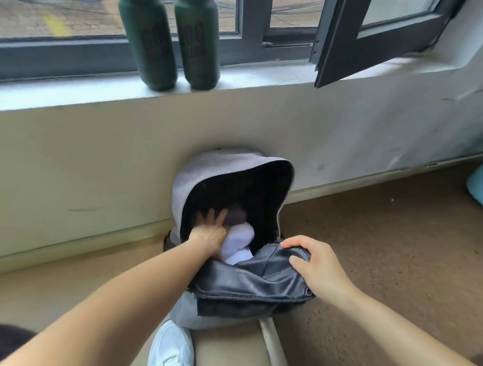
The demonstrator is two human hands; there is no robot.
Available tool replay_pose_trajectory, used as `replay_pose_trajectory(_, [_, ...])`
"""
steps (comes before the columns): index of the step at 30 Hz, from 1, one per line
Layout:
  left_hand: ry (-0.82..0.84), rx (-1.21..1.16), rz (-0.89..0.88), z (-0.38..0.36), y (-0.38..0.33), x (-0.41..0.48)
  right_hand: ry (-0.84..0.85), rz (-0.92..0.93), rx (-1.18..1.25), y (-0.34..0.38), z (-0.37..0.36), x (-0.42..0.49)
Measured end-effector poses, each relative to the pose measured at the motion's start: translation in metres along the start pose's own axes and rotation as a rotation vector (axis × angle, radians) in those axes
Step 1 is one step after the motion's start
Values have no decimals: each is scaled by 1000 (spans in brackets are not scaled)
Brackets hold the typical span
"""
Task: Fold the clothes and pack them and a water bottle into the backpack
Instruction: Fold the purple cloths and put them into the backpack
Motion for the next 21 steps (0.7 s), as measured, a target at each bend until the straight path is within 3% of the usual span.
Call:
replay_pose_trajectory(7, [-34, -22, 70, -11, 13, 8, -114, 125, 134, 41, 20, 10])
replay_pose_trajectory(11, [-70, -9, -41, -9, 11, 5, -156, 157, 186, 51, 23, 18])
replay_pose_trajectory(13, [-5, -164, -146, -14, 15, 9, -145, 125, 149, 44, 19, 22])
replay_pose_trajectory(17, [73, -731, -309, -7, 22, -2, -102, 63, 37, 25, 10, 28])
replay_pose_trajectory(21, [-125, -759, -263, 14, 27, -13, -13, -3, -53, 13, 6, 32])
Point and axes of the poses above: each hand's wrist, its own x-axis towards the middle knuckle, its own z-axis out of the back of the hand, y = z × x, the point moved 3 cm from there along x, towards the middle knuckle, and after that the axes turned 7 degrees about y, right-handed, at the moved point
